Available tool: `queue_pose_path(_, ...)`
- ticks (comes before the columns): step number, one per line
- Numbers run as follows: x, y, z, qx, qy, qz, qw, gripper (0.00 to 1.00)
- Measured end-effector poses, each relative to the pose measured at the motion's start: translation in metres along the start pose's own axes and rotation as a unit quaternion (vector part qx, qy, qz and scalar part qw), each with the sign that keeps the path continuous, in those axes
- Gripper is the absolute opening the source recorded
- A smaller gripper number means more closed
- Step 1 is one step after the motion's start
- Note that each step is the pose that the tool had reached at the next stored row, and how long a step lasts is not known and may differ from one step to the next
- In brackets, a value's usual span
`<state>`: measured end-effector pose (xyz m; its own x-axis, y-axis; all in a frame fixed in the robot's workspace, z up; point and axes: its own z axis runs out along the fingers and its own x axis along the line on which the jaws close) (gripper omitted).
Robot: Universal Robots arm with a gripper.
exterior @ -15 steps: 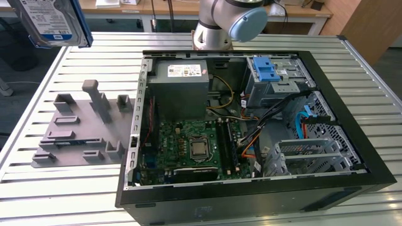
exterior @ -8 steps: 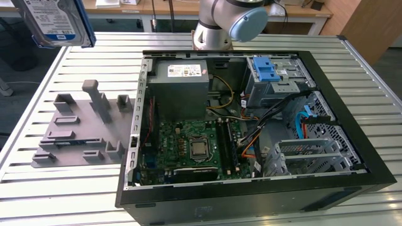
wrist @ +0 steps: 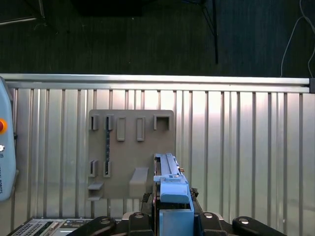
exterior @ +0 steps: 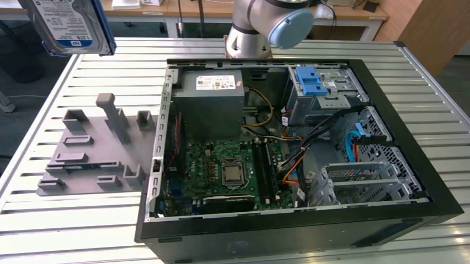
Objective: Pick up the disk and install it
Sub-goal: 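Pick up the disk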
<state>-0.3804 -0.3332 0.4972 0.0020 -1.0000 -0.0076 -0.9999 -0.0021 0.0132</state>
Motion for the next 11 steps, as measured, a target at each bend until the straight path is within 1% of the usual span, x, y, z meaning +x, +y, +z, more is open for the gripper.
queue_pose_path(11, 0.0000, -0.0098, -0.0002, 0.0000, 0.0000, 0.000, 1.0000, 0.36)
